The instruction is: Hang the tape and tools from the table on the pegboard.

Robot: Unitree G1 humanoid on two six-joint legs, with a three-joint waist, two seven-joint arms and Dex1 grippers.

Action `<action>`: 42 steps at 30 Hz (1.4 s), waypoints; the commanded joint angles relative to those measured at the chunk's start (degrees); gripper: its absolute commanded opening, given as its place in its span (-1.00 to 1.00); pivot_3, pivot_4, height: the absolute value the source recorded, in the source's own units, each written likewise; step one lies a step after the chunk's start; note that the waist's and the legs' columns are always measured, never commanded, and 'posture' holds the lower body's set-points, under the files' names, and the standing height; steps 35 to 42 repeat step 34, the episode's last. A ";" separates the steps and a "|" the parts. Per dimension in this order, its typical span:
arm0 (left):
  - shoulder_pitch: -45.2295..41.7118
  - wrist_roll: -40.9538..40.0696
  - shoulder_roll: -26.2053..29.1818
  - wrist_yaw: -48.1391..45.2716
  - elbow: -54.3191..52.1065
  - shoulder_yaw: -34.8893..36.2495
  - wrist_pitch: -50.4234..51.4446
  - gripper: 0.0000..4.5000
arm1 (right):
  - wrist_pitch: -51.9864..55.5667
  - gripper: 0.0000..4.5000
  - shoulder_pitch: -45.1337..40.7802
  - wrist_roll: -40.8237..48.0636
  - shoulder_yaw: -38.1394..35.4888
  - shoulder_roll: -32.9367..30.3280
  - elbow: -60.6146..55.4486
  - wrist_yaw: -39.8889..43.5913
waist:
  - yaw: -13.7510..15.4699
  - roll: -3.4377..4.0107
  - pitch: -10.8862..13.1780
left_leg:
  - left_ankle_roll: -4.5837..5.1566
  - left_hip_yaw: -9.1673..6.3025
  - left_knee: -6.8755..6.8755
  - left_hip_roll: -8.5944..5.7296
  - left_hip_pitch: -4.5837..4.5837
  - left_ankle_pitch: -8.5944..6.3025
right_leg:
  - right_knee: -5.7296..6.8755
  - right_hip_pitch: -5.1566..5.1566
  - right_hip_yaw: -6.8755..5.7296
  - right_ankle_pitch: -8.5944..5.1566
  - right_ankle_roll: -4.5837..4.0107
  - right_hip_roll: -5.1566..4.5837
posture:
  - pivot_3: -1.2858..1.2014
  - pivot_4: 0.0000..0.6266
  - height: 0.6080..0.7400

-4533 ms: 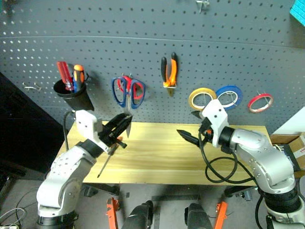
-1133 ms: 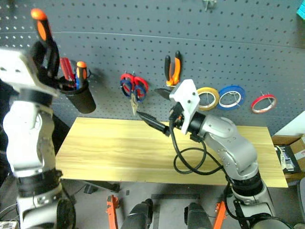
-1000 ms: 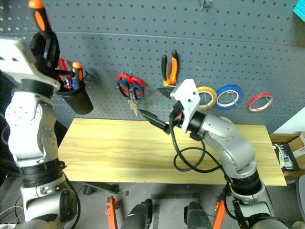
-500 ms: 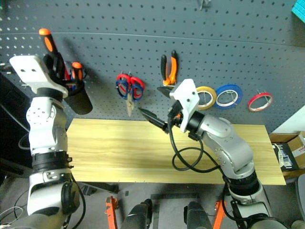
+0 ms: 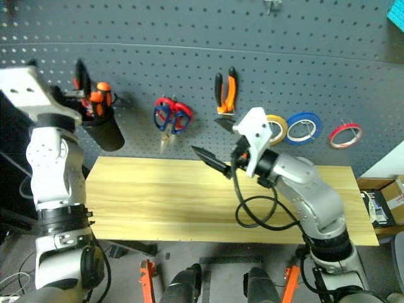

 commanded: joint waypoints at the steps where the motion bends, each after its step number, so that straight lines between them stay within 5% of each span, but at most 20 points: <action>1: 6.08 -6.83 -1.13 -3.30 -8.43 -2.12 14.03 0.98 | 0.44 1.00 3.57 2.17 -2.90 -2.60 -4.31 1.63 | 0.07 0.14 -0.56 | 0.00 0.03 0.00 -0.03 0.01 0.00 | -0.05 0.02 0.03 0.00 0.00 -0.03 | -0.01 -0.58 1.00; 6: 15.76 -3.93 -2.02 1.13 -17.97 -4.42 25.08 0.98 | -0.01 1.00 9.79 1.29 -3.71 -5.06 -5.94 0.90 | -0.67 0.23 -1.49 | -0.01 0.00 0.00 0.16 0.22 0.01 | 0.10 0.10 0.03 0.00 -0.01 0.14 | 0.01 -0.66 1.00; 12: 22.15 -0.86 -4.81 -0.19 -19.20 -9.09 23.18 0.98 | -5.98 1.00 18.78 -7.04 -0.18 0.12 -3.15 -6.49 | -0.21 0.50 -4.12 | 0.03 0.07 0.04 0.10 0.54 0.09 | 0.04 0.45 0.10 -0.04 0.06 0.14 | 0.01 -0.81 1.00; 27: 27.52 5.58 -5.10 -3.99 3.35 -8.52 9.83 0.98 | -32.91 1.00 30.85 -19.88 -10.61 10.07 22.91 -20.64 | -0.68 0.51 -7.66 | 0.00 0.11 0.00 0.14 1.20 0.37 | -0.10 1.06 0.10 0.08 -0.24 0.15 | -0.01 -1.00 1.00; 42: 28.42 7.34 -6.83 -4.43 9.34 -9.49 1.63 0.98 | -39.31 1.00 31.53 -20.80 -11.35 7.80 33.50 -15.92 | -0.73 0.66 -8.42 | 0.01 0.12 0.01 0.12 1.27 0.37 | -0.10 1.17 0.10 0.13 -0.15 0.12 | -0.01 -1.00 1.00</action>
